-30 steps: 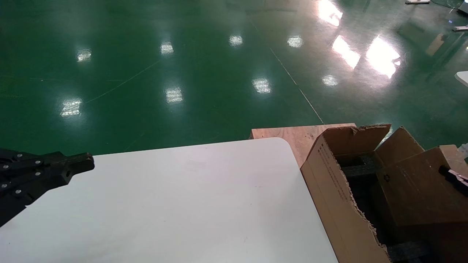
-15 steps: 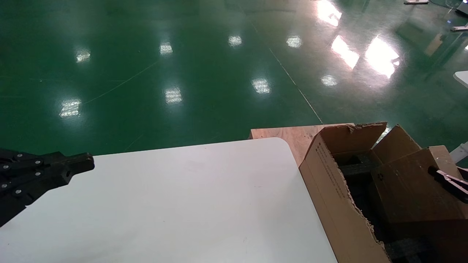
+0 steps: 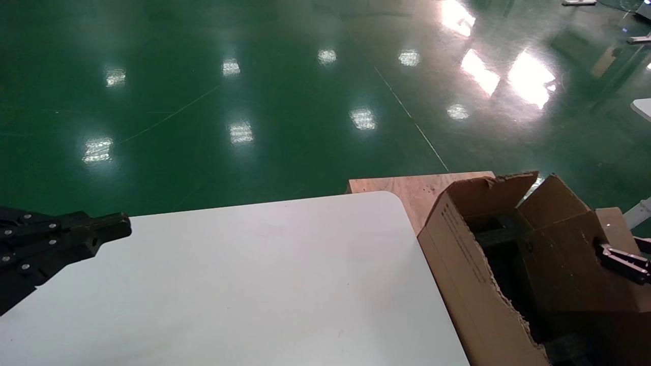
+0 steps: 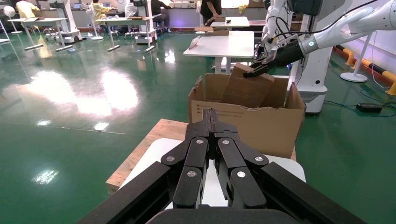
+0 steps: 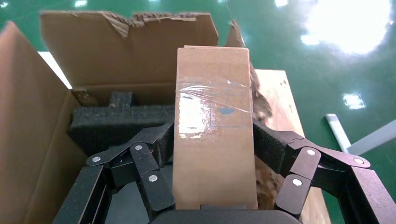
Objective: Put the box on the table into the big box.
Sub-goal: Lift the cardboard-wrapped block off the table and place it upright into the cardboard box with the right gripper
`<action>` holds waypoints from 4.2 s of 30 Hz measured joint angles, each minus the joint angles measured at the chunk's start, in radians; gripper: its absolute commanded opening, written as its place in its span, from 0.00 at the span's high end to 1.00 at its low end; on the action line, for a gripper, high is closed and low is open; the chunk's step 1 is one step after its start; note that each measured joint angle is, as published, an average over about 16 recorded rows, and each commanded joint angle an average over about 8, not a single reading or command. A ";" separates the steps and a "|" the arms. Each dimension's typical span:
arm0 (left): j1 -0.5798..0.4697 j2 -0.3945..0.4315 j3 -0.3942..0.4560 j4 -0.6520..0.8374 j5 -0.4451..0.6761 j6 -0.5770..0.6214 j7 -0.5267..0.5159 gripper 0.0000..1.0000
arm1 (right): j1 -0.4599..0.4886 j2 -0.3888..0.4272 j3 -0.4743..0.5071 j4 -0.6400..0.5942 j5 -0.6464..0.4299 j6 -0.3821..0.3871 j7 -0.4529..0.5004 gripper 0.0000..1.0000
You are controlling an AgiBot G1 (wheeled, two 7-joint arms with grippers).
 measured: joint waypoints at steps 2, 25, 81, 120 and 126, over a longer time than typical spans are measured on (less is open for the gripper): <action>0.000 0.000 0.000 0.000 0.000 0.000 0.000 1.00 | -0.015 -0.002 0.018 0.009 0.005 -0.003 -0.001 1.00; 0.000 0.000 0.000 0.000 0.000 0.000 0.000 1.00 | -0.477 0.156 0.523 0.329 -0.070 0.018 0.118 1.00; 0.000 0.000 0.000 0.000 0.000 0.000 0.000 0.58 | -0.136 -0.063 0.136 -0.155 0.031 -0.213 -0.099 1.00; 0.000 0.000 0.000 0.000 0.000 0.000 0.000 0.00 | 0.018 -0.093 -0.045 -0.349 0.064 -0.249 -0.183 0.00; 0.000 0.000 0.000 0.000 0.000 0.000 0.000 0.00 | 0.018 -0.092 -0.043 -0.346 0.063 -0.248 -0.182 0.00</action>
